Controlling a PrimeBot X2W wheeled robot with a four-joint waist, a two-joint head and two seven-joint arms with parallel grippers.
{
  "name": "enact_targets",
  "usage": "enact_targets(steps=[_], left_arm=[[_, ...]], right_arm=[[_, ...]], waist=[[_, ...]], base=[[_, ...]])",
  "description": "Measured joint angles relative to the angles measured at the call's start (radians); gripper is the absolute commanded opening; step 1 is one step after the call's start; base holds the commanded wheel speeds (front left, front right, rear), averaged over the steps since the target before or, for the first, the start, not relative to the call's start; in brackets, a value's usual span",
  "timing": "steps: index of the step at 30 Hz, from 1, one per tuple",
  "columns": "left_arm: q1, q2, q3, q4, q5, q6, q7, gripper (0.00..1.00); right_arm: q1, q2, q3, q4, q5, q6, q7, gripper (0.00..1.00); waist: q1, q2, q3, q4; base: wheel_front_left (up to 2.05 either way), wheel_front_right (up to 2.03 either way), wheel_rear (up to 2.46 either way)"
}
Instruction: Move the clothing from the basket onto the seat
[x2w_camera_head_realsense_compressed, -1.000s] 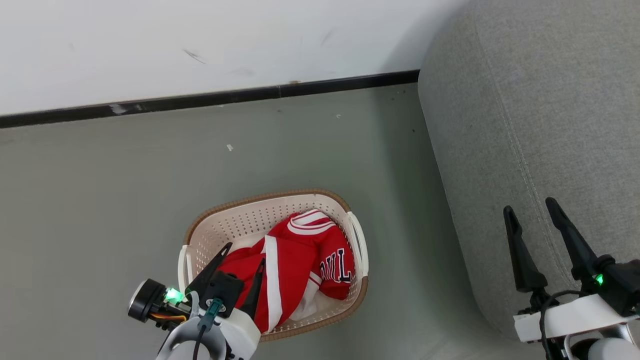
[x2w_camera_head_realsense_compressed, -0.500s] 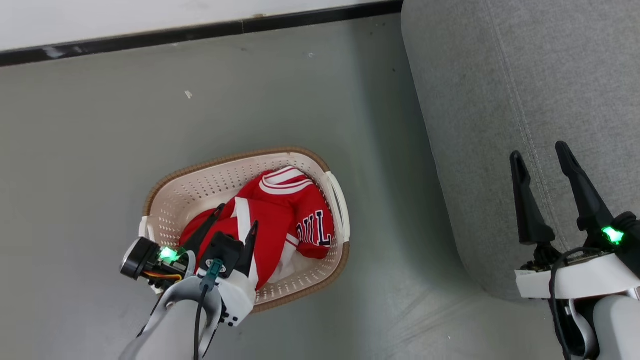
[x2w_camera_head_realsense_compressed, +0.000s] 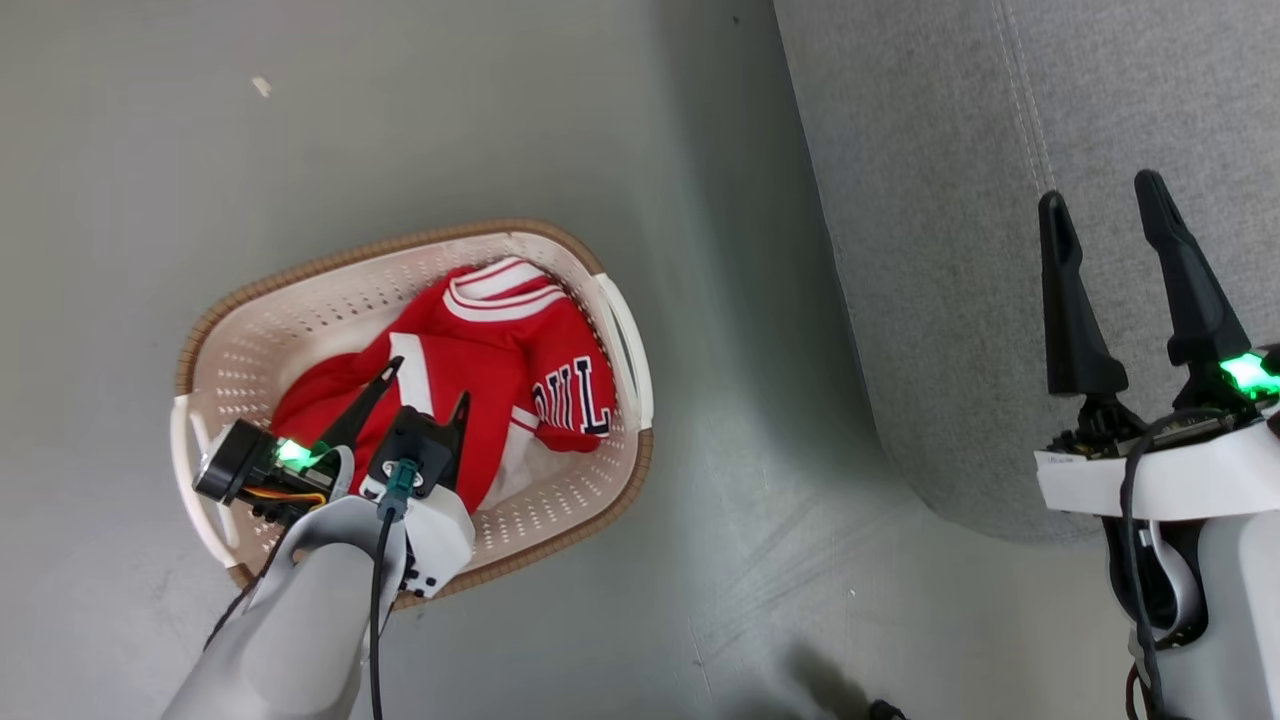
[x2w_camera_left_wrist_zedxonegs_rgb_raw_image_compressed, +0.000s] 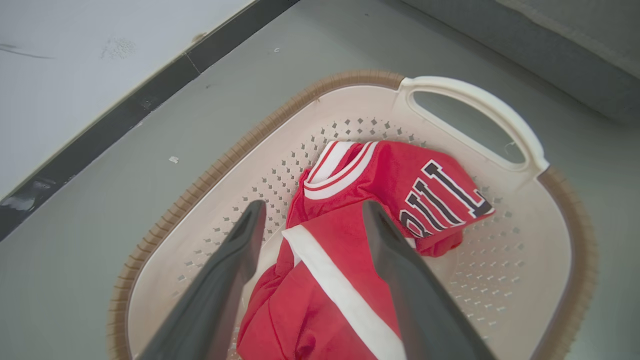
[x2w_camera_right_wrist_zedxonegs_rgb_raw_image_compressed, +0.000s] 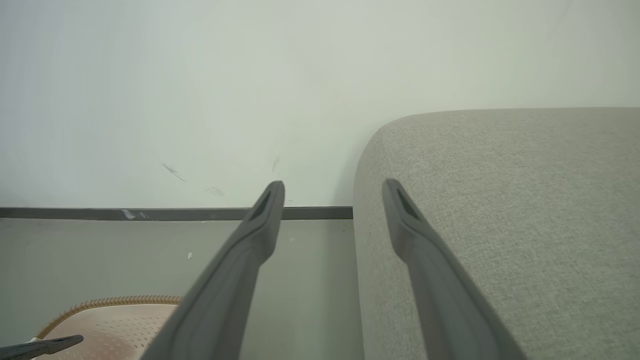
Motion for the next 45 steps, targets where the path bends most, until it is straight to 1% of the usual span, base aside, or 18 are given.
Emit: enact_targets(steps=[3,13,22,30,34,39,43,45], left_arm=[[-0.016,0.006,0.003,0.019,0.006,0.008,0.004,1.0],[-0.065,0.037,0.018,0.086,0.007,0.01,0.027,1.0],[-0.107,0.066,0.047,0.152,0.007,0.03,0.055,1.0],[-0.115,0.072,0.076,0.202,0.002,0.061,0.076,1.0],[-0.132,0.072,0.088,0.22,-0.007,0.062,0.078,1.0],[-0.146,0.067,0.104,0.252,-0.023,0.078,0.086,1.0],[-0.15,0.057,0.105,0.272,-0.041,0.073,0.094,1.0],[-0.154,0.045,0.104,0.276,-0.052,0.048,0.093,1.0]], right_arm=[[-0.022,0.001,0.006,0.001,0.005,0.0,0.0,1.0],[-0.101,0.003,0.02,0.008,0.028,0.0,0.0,1.0],[-0.147,0.006,0.036,0.018,0.038,0.0,0.0,1.0],[-0.177,0.007,0.036,0.031,0.038,0.0,0.0,1.0],[-0.192,0.008,0.038,0.033,0.038,0.0,0.0,1.0],[-0.193,0.008,0.048,0.035,0.038,0.0,0.0,1.0],[-0.193,0.008,0.047,0.036,0.038,0.0,0.0,1.0],[-0.193,0.008,0.045,0.038,0.038,0.0,0.0,1.0]], waist=[[0.0,0.0,0.03,-0.015],[0.0,0.0,0.114,-0.063],[-0.0001,0.0,0.171,-0.096],[-0.0001,0.0,0.206,-0.114],[0.0,0.0,0.218,-0.116],[0.0,0.0,0.228,-0.115],[-0.0001,0.0,0.234,-0.116],[-0.0001,0.0,0.238,-0.116]], base=[[0.0,0.0,0.0],[0.0,0.0,0.0],[0.0,0.0,0.0],[0.0,0.0,0.0],[0.0,0.0,0.0],[0.0,0.0,0.0],[0.0,0.0,0.0],[0.0,0.0,0.0]])
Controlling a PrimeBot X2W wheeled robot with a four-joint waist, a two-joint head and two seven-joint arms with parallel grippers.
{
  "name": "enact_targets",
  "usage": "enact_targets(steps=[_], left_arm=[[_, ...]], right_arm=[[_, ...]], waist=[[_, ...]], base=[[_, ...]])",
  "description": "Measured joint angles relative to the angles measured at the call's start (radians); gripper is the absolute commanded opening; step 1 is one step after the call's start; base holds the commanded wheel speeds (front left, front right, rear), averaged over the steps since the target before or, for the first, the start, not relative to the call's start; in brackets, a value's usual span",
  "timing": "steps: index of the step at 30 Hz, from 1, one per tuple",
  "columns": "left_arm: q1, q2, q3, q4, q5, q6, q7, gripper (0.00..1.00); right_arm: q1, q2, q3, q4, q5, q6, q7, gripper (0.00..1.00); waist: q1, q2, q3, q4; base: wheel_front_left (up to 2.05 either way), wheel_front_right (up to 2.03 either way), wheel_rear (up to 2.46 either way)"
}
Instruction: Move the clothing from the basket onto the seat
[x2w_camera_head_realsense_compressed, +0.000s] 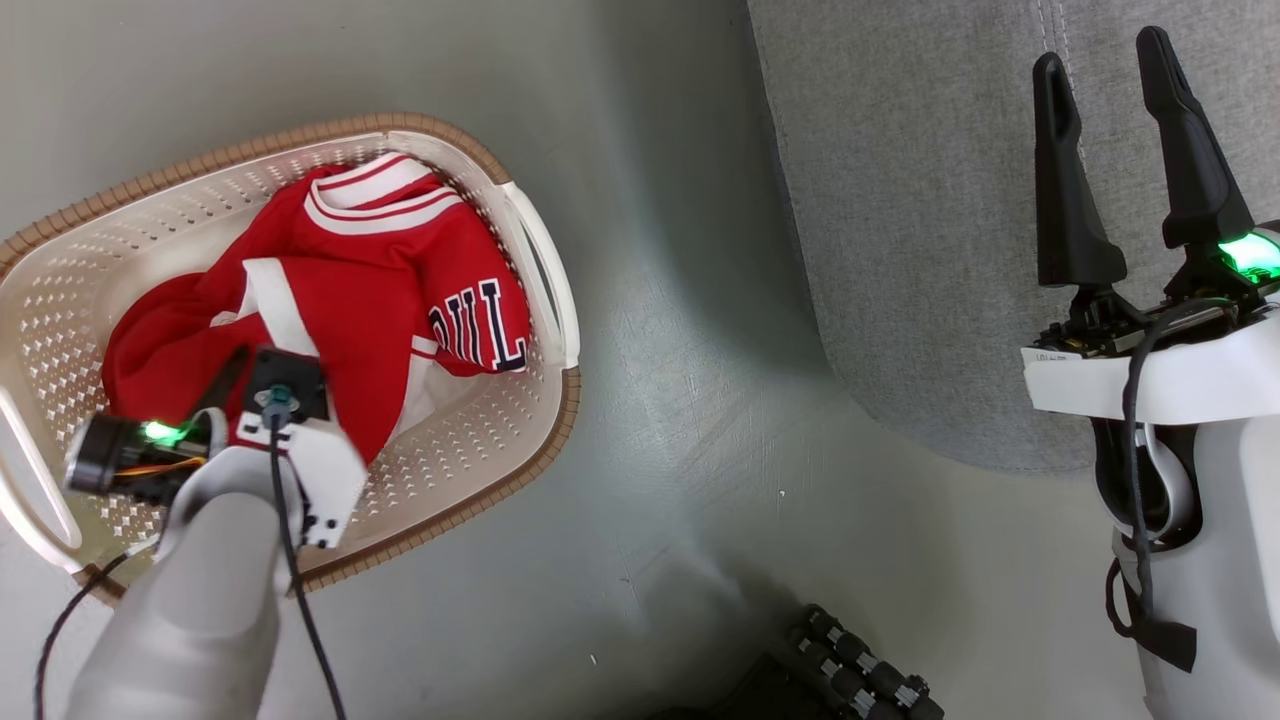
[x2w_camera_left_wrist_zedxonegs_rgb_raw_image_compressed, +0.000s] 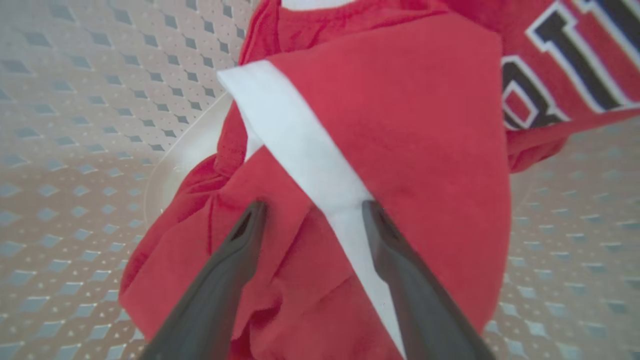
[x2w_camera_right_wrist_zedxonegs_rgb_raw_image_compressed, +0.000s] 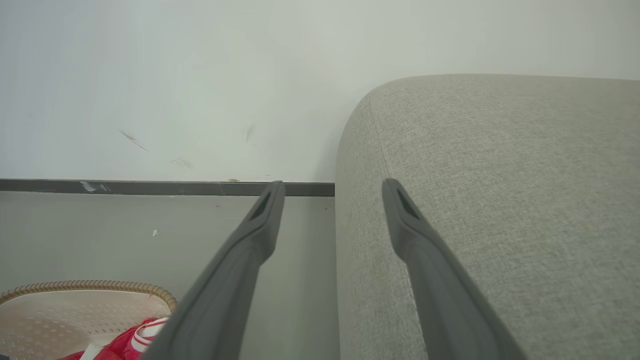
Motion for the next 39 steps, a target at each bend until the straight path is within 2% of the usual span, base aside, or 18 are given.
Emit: enact_targets(steps=[6,9,10,12,14,15,25,34,39], left_arm=[[-0.032,-0.05,0.001,-0.006,-0.036,-0.054,-0.043,1.0],[-0.045,-0.056,0.005,-0.005,-0.056,-0.065,-0.06,1.0],[-0.048,-0.056,0.006,-0.002,-0.059,-0.068,-0.06,0.91],[-0.055,-0.054,0.006,0.006,-0.059,-0.069,-0.061,0.51],[-0.057,-0.055,0.005,0.017,-0.059,-0.076,-0.061,0.32],[-0.057,-0.054,0.004,0.024,-0.059,-0.076,-0.061,0.0],[-0.082,-0.055,-0.014,0.024,-0.049,-0.085,-0.123,0.0],[-0.084,-0.056,-0.04,-0.05,-0.019,-0.083,-0.167,0.0],[-0.074,-0.052,-0.039,-0.11,-0.014,-0.065,-0.184,0.0]], right_arm=[[-0.004,0.0,-0.001,0.004,0.0,0.0,0.0,1.0],[-0.016,0.0,-0.001,0.004,0.0,0.0,0.0,1.0],[-0.018,0.001,-0.001,0.004,0.0,0.0,0.0,1.0],[-0.018,0.001,-0.001,0.005,0.0,0.0,0.0,1.0],[-0.018,0.001,-0.001,0.005,0.0,0.0,0.0,1.0],[-0.018,0.001,-0.001,0.005,0.0,0.0,0.0,1.0],[-0.022,0.002,-0.027,0.016,0.0,0.0,0.0,1.0],[-0.052,0.002,0.004,0.032,0.0,0.0,0.0,1.0],[-0.06,-0.015,0.02,0.047,0.0,0.0,0.0,1.0]], waist=[[0.0,0.0,0.005,0.001],[0.0,0.0,0.005,0.001],[0.0,0.0,0.006,0.001],[0.0,0.0,0.006,0.001],[0.0,0.0,0.006,0.001],[0.0,0.0,0.006,0.001],[0.0,0.0,0.001,0.012],[0.0,0.0,-0.022,0.04],[0.0,0.0,-0.041,0.061]], base=[[0.0,0.0,0.0],[0.0,0.0,0.0],[0.0,0.0,0.0],[0.0,0.0,0.0],[0.0,0.0,0.0],[0.0,0.0,0.0],[0.0,0.0,0.0],[0.0,0.0,0.0],[0.0,0.0,0.0]])
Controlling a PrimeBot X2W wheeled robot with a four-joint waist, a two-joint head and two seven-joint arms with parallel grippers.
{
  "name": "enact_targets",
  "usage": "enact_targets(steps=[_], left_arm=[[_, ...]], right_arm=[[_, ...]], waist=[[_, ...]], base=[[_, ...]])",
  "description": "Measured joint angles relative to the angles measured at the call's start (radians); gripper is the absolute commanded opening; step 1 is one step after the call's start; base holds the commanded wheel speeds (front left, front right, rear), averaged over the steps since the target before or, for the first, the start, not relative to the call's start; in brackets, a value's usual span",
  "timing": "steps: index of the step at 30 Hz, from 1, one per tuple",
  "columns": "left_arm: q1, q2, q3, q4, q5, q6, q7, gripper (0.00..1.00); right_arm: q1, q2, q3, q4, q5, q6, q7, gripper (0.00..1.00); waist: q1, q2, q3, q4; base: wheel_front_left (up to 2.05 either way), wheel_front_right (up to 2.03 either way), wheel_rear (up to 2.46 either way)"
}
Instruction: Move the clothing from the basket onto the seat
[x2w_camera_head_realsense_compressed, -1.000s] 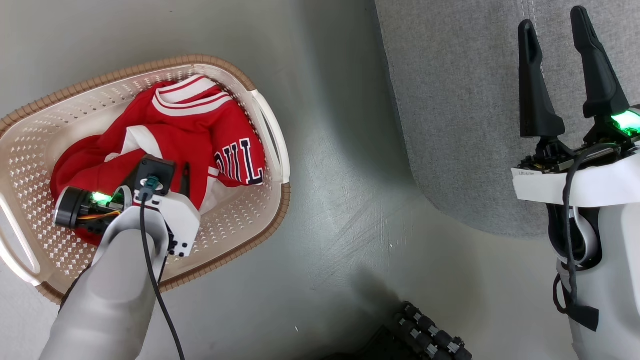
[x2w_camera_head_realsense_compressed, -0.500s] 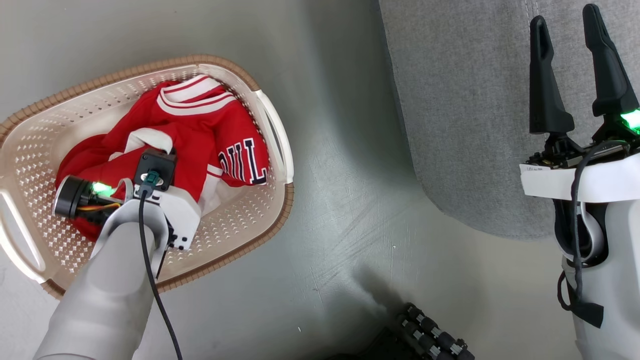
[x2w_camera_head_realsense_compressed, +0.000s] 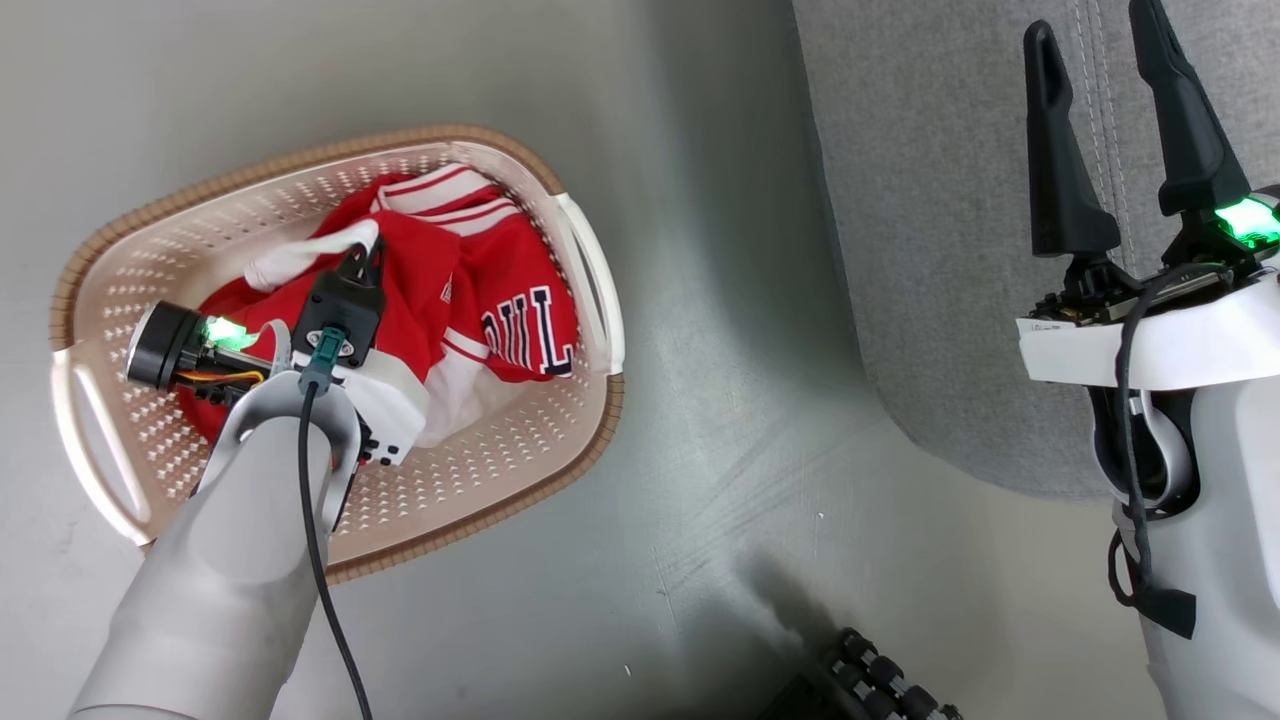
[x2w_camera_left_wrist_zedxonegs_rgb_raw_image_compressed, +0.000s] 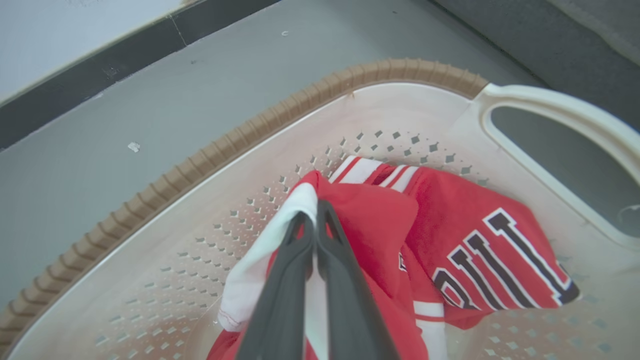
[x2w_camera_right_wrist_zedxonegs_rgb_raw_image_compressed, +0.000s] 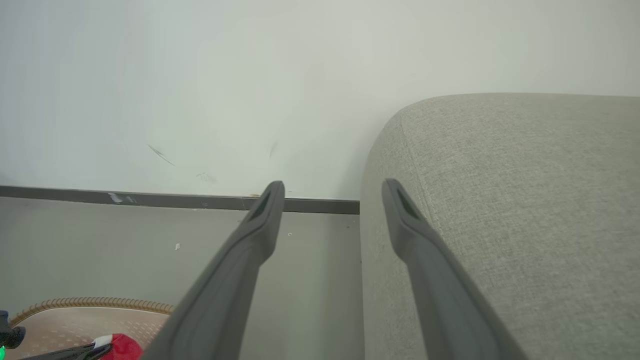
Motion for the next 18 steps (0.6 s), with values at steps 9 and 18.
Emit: enact_targets(steps=[9,18], left_arm=[[0.03,0.016,0.019,-0.157,-0.001,0.024,-0.003,0.0],[0.073,0.044,0.033,-0.459,0.001,0.052,-0.004,0.0]], right_arm=[[-0.001,-0.04,0.028,0.031,0.0,0.0,0.0,1.0],[-0.038,-0.083,0.09,0.061,0.011,0.0,0.0,1.0]], waist=[[0.0,0.0,-0.042,0.038],[0.0,0.0,-0.111,0.09]], base=[[0.0,0.0,0.0],[0.0,0.0,0.0]])
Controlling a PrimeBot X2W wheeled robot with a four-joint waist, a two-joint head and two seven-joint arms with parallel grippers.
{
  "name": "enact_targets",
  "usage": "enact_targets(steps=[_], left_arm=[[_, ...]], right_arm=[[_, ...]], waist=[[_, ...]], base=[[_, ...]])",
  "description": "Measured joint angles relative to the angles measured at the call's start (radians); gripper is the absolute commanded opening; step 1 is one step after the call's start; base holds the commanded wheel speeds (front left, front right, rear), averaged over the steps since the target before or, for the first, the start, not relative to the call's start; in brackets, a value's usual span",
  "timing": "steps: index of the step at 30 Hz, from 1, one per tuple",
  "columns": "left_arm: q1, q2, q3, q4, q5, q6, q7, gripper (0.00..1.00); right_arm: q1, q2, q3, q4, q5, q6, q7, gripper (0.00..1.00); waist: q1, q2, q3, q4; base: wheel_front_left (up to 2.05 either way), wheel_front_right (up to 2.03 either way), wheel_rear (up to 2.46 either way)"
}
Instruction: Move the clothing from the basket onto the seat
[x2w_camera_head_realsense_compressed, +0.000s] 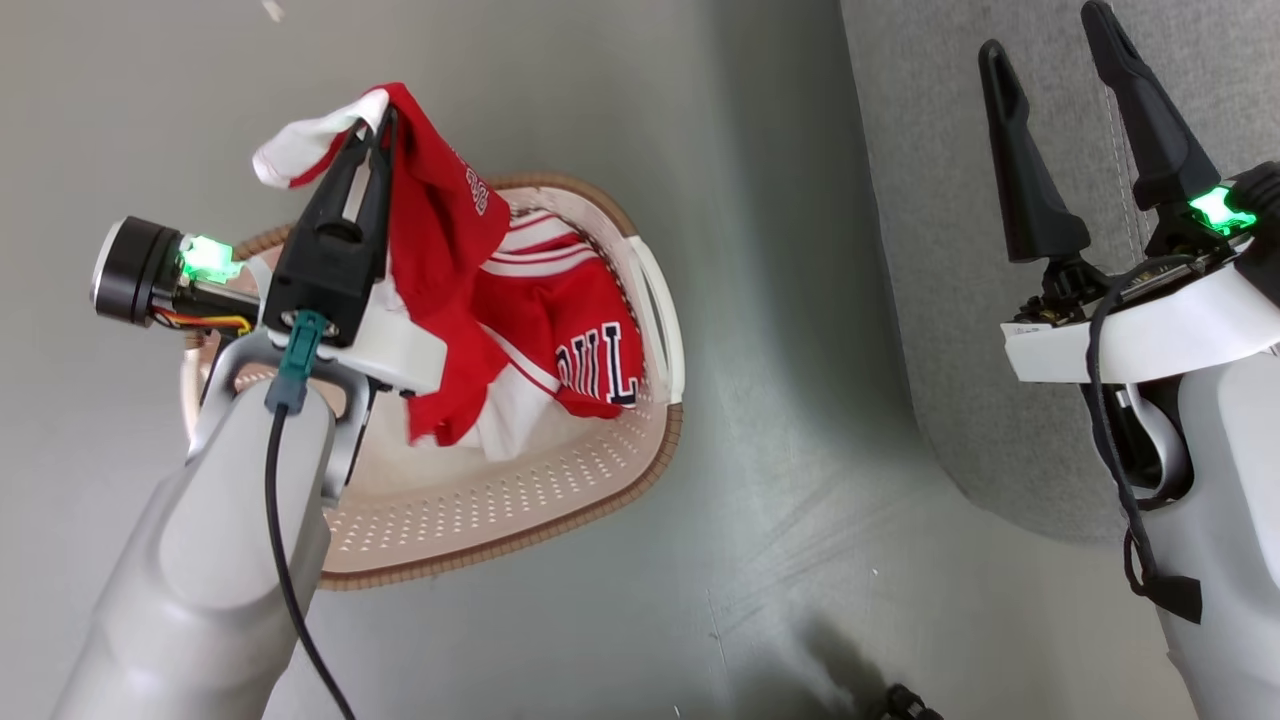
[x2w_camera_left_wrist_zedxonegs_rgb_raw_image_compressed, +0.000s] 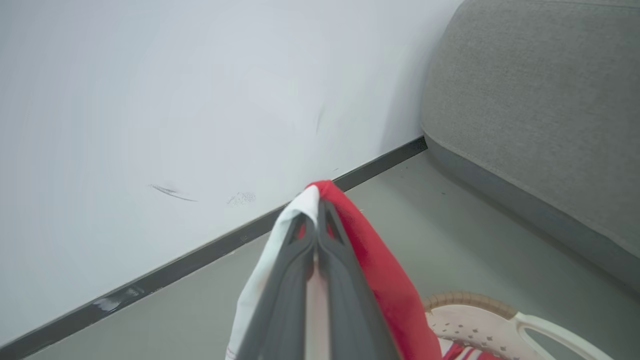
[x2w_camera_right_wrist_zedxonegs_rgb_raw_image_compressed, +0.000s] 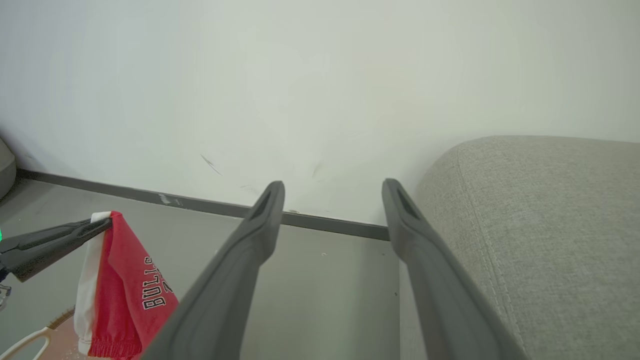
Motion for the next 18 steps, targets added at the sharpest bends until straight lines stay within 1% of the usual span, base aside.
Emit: enact_targets(steps=[10,18], left_arm=[[0.096,0.028,0.007,-0.204,-0.006,0.0,0.0,0.0],[0.187,0.041,0.017,-0.294,-0.039,-0.002,0.0,0.0]], right_arm=[[-0.003,-0.044,0.055,0.034,0.008,0.0,0.0,1.0],[0.022,-0.072,0.074,0.063,0.011,0.0,0.0,1.0]], waist=[[0.0,0.0,-0.092,0.049],[0.0,0.0,-0.183,0.085]], base=[[0.0,0.0,0.0],[0.0,0.0,0.0]])
